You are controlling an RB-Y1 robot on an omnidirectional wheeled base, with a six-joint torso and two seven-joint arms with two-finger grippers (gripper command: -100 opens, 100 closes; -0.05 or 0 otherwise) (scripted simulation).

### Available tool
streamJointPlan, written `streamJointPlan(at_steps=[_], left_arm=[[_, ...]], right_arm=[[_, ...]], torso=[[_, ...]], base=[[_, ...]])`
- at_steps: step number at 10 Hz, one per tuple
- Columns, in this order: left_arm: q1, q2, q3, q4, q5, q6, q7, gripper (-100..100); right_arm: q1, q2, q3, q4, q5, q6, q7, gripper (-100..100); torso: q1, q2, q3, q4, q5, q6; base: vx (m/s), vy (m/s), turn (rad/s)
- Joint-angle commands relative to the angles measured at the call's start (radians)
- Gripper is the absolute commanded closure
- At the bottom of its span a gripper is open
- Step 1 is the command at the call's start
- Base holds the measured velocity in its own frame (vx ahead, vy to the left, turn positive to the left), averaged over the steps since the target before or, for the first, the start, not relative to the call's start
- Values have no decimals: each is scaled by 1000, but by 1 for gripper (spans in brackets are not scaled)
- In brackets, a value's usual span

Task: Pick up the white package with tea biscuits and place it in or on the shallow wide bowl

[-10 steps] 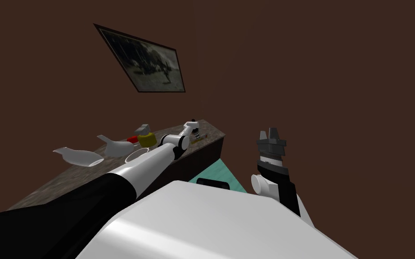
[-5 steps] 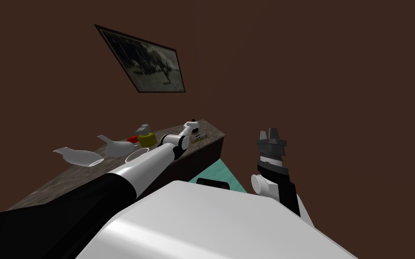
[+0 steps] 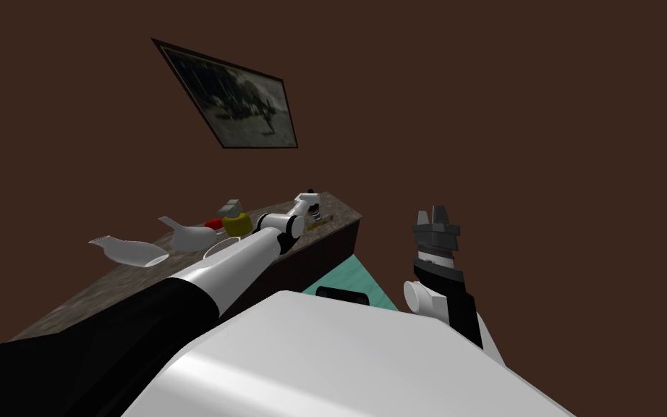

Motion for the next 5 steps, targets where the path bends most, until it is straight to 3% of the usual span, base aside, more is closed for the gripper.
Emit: streamJointPlan(at_steps=[1,2,3,5], left_arm=[[-1,-3,30,4,11,22,-2,100],[-1,-3,30,4,11,22,-2,100],[-4,-4,61,8,22,46,-6,100],[-8,-3,92,12,32,73,-13,100]], right_arm=[[0,0,0,0,0,0,0,0],[0,0,0,0,0,0,0,0],[0,0,0,0,0,0,0,0],[0,0,0,0,0,0,0,0]], torso=[[0,0,0,0,0,0],[4,2,1,0,1,0],[6,3,2,1,1,-1],[11,5,3,1,2,-2]], base=[[-42,76,4],[-53,94,-14],[-65,134,12],[-74,164,12]])
